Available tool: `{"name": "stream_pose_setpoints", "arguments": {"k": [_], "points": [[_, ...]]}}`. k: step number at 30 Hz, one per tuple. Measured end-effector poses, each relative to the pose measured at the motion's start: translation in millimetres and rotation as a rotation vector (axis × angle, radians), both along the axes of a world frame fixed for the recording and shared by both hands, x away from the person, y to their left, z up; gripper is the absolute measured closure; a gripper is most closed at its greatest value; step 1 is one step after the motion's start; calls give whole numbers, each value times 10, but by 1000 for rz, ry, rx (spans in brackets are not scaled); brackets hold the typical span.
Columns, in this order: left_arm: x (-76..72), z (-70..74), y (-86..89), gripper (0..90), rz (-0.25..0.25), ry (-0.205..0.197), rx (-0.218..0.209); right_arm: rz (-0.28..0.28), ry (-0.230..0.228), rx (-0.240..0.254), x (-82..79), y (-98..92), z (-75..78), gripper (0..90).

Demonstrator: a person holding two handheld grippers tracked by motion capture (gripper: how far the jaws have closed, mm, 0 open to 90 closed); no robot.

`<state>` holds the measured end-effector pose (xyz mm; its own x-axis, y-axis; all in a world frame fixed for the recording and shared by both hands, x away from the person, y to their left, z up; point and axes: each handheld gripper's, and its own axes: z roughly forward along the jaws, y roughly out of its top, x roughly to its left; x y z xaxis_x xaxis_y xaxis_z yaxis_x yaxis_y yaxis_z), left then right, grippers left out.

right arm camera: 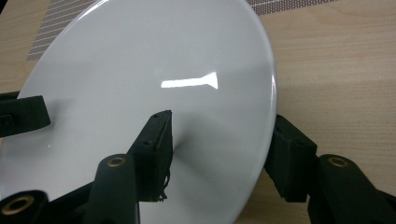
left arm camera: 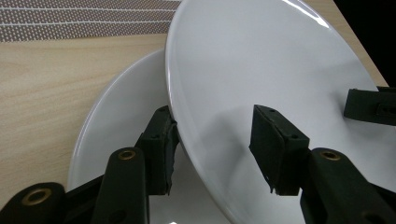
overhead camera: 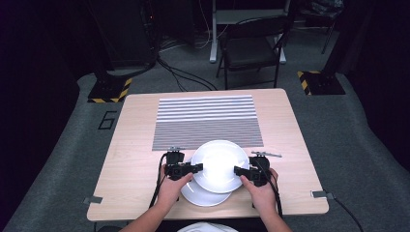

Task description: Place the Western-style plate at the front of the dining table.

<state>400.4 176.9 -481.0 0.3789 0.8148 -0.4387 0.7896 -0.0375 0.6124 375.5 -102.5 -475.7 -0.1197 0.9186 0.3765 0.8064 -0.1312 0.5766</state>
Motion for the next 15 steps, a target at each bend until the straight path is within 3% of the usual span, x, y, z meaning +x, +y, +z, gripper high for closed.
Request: {"name": "stream_pose_setpoints", "arguments": {"k": [15], "points": [[22, 82, 125, 519, 36, -27, 0, 29, -31, 0, 131, 115, 93, 462]]}}
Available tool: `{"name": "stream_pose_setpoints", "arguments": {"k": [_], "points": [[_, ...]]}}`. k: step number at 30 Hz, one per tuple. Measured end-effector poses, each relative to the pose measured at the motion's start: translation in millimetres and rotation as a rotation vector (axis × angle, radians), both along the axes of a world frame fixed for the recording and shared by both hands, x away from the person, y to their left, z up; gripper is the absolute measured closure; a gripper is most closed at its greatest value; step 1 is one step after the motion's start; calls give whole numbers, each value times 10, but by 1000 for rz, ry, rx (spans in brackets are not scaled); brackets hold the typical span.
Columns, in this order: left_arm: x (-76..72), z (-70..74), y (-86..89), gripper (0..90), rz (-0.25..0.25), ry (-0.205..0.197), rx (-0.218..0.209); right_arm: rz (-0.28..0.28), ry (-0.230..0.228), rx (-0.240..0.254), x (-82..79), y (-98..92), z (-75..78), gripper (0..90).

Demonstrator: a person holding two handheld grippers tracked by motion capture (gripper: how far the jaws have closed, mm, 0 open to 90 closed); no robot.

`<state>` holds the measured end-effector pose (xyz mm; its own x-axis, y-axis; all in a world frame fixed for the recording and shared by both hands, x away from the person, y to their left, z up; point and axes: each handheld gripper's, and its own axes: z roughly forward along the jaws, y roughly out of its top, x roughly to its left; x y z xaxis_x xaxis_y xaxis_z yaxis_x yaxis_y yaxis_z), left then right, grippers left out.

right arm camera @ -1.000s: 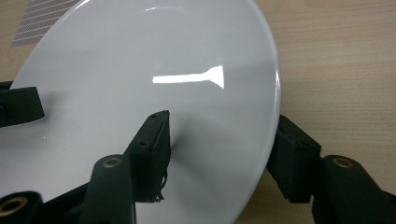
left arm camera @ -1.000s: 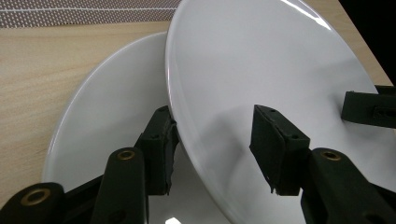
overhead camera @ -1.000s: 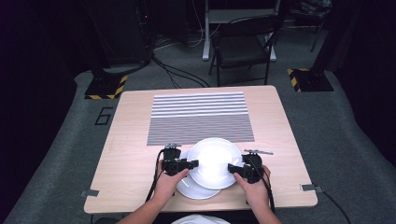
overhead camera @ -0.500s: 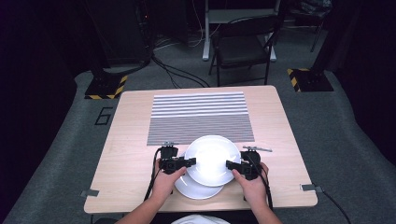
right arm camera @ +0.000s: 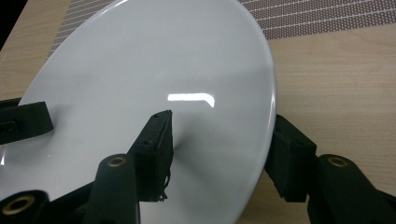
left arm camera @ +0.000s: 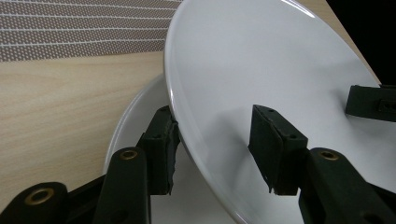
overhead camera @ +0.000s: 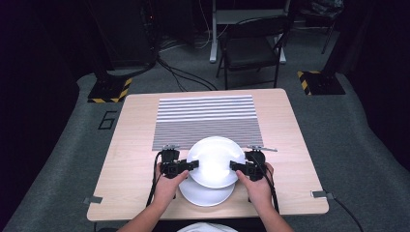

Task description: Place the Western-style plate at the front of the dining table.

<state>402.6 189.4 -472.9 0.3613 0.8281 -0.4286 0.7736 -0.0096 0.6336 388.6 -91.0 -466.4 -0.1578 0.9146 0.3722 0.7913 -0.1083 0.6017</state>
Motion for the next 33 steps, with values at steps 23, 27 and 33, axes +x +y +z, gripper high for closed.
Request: {"name": "stream_pose_setpoints", "arguments": {"k": [23, 27, 33], "points": [[150, 208, 216, 533, 66, -35, 35, 58, -27, -27, 251, 262, 138, 466], [208, 250, 231, 533, 79, -36, 22, 60, -34, -23, 311, 283, 188, 467], [298, 295, 224, 544, 80, -39, 30, 56, -43, -25, 402, 288, 236, 467]]}}
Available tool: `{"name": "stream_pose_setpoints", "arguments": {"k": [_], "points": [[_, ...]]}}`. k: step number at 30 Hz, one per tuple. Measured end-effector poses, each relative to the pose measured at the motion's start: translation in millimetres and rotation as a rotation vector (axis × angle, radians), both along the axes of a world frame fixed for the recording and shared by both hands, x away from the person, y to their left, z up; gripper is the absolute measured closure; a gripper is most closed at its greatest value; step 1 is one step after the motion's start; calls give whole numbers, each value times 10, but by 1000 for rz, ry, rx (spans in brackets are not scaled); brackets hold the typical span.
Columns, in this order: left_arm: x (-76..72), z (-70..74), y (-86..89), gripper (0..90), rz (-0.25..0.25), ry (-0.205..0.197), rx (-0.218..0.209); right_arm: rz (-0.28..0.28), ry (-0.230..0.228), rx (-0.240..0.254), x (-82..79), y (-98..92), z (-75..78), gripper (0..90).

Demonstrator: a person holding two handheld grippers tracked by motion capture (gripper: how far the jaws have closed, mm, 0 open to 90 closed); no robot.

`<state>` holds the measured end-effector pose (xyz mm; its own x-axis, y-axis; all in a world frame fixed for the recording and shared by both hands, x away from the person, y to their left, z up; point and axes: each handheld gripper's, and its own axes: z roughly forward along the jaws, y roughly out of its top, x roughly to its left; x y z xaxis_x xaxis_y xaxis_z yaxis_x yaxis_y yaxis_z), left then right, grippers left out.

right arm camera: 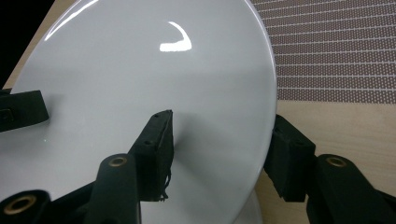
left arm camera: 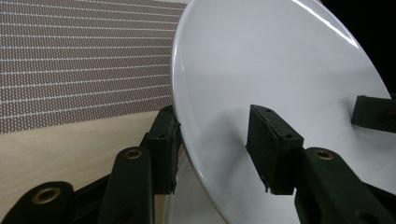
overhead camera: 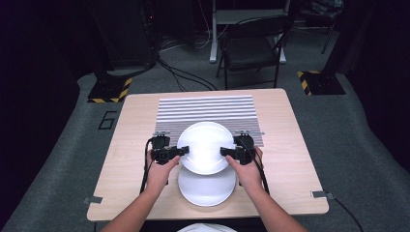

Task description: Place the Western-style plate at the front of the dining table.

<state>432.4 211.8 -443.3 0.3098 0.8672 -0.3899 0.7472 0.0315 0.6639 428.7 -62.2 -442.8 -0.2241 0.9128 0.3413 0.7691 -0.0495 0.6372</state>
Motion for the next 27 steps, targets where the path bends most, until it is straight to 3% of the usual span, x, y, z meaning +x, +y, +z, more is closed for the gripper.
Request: {"name": "stream_pose_setpoints", "arguments": {"k": [11, 19, 27], "points": [[118, 62, -4, 579, 6, -7, 8, -25, 13, 17, 119, -21, 54, 508], [214, 27, 7, 575, 20, 14, -7, -32, 9, 6, 195, 4, 91, 517], [310, 43, 30, 577, 28, 20, 13, -39, 16, -5, 306, 51, 116, 531]]}}
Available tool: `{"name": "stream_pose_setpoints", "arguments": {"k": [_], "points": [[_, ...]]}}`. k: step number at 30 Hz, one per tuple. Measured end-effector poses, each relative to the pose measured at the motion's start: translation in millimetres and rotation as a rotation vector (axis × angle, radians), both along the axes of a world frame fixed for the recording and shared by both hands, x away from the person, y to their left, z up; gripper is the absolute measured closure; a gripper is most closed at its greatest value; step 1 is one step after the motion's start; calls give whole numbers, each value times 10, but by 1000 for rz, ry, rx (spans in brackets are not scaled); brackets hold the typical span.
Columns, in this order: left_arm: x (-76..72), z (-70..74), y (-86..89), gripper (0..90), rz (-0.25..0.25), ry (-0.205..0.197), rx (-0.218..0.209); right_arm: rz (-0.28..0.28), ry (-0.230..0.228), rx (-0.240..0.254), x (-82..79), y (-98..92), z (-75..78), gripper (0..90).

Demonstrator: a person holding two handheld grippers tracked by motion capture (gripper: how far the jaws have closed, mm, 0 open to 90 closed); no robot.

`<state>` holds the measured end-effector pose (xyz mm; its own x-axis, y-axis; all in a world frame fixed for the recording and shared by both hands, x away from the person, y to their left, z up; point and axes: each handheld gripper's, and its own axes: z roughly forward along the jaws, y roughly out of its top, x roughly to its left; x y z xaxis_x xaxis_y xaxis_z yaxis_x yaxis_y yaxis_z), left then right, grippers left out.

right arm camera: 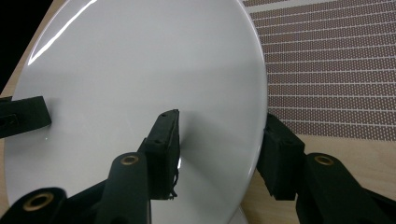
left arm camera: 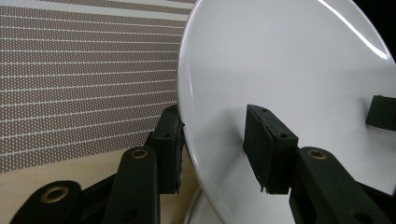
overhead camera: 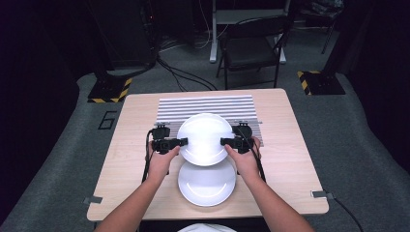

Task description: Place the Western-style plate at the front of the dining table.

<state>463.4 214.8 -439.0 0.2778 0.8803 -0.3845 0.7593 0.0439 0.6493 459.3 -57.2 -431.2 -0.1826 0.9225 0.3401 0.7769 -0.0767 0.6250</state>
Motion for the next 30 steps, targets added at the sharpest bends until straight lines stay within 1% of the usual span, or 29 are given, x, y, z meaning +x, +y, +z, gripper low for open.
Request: {"name": "stream_pose_setpoints", "arguments": {"k": [3, 4, 8, 9, 11, 15, 17, 20, 23, 24, 25, 28, 30], "points": [[35, 5, 27, 580, 5, 1, 2, 9, -3, -11, 38, 17, 6, 531], [41, 4, 30, 580, 8, 2, 0, 4, 7, -1, 56, 32, 13, 531], [73, -11, 45, 582, 23, 6, -12, -1, 24, 2, 113, 55, 10, 531], [82, -15, 48, 582, 28, 5, -13, 3, 22, 2, 127, 58, 5, 531], [105, -13, 59, 581, 28, 8, -8, -1, 34, 6, 157, 74, 3, 531], [150, 9, 61, 582, 31, 7, 1, -1, 33, 4, 192, 84, 3, 530], [166, 22, 58, 582, 34, 6, 0, -4, 30, 9, 222, 87, 8, 530], [205, 34, 61, 583, 33, 4, 10, -7, 34, 15, 266, 92, 11, 531], [259, 27, 75, 584, 39, 10, -4, 6, 33, 14, 314, 87, 14, 531], [271, 27, 79, 584, 38, 11, -8, 2, 38, 17, 329, 93, 19, 531], [298, 32, 87, 587, 36, 7, -11, 8, 34, 13, 361, 88, 20, 531], [328, 42, 88, 594, 37, 2, -8, 1, 33, 21, 396, 94, 29, 531], [345, 49, 84, 598, 39, 1, -2, 9, 27, 15, 427, 87, 18, 531]]}}
